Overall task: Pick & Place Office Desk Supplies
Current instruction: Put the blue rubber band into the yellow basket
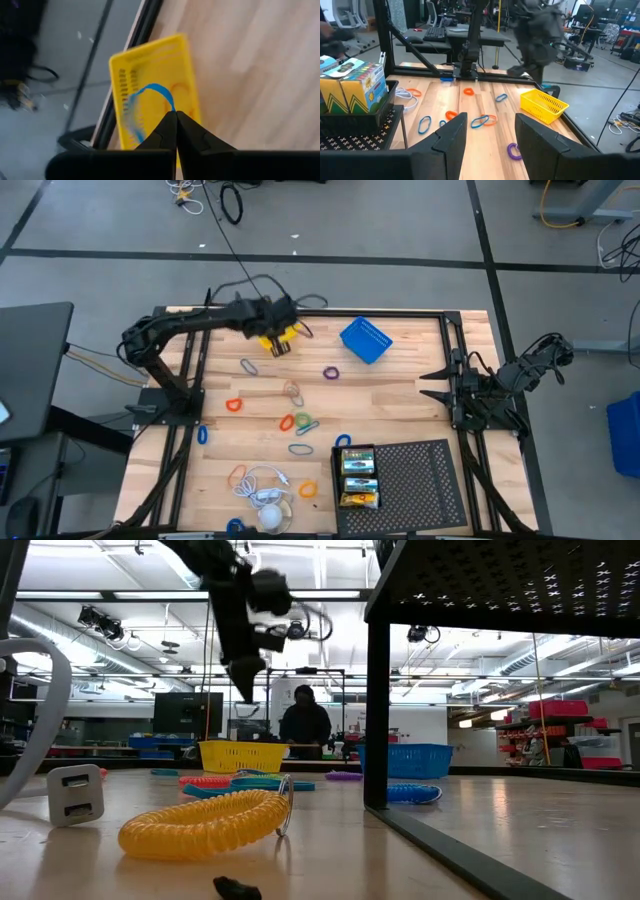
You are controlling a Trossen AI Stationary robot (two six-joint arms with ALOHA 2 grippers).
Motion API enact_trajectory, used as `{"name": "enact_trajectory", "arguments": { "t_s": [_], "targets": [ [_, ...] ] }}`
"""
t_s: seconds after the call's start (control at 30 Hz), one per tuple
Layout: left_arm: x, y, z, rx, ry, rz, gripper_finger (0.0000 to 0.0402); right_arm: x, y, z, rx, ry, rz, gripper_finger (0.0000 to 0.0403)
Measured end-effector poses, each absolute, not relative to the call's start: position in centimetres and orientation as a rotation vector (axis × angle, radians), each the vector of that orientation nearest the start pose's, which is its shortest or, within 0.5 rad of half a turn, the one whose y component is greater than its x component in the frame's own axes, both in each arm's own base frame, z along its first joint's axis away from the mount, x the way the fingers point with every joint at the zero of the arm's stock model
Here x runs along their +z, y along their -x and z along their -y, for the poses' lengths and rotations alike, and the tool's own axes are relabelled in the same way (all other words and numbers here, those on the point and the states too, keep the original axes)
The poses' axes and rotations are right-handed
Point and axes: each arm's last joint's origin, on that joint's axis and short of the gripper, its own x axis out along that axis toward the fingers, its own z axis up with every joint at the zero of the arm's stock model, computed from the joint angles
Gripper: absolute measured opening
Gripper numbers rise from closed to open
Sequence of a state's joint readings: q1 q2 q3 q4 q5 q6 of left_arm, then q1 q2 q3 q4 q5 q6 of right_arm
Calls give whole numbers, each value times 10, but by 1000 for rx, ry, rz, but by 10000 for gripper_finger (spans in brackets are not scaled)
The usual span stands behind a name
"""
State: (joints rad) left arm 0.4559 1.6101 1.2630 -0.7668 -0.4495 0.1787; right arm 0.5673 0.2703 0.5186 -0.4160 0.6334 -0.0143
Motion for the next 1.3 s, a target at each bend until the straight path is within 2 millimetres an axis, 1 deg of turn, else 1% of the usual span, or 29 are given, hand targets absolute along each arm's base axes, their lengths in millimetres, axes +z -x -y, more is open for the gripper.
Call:
{"name": "enact_trajectory", "arguments": {
  "t_s": [0.13, 0.23, 0.37, 0.53, 0.6, 0.7, 0.93, 1.03, 1.13, 1.23, 1.3],
  "targets": [
    [248, -268, -189, 700, -16, -1226, 1, 277, -75, -28, -65, 110, -139, 176],
    [243, -260, -207, 675, 62, -1207, 1, 277, -75, -28, -65, 110, -140, 176],
    [233, -255, -220, 600, 153, -1184, 1, 277, -75, -28, -65, 114, -140, 176],
    [216, -254, -231, 633, 157, -1251, 2, 277, -75, -28, -63, 118, -141, 176],
    [211, -252, -233, 616, 178, -1267, 9, 277, -75, -28, -64, 118, -140, 176],
    [208, -253, -233, 592, 196, -1273, 33, 277, -75, -28, -64, 118, -140, 176],
    [213, -257, -225, 510, 150, -1261, 118, 277, -75, -28, -64, 118, -140, 176],
    [215, -260, -220, 469, 152, -1252, 158, 277, -75, -28, -64, 117, -140, 176],
    [218, -257, -213, 409, 194, -1268, 192, 277, -75, -28, -64, 116, -142, 176],
    [221, -252, -204, 358, 250, -1303, 212, 276, -75, -27, -65, 115, -147, 176],
    [223, -253, -197, 336, 250, -1312, 217, 276, -75, -27, -64, 120, -153, 176]
  ]
}}
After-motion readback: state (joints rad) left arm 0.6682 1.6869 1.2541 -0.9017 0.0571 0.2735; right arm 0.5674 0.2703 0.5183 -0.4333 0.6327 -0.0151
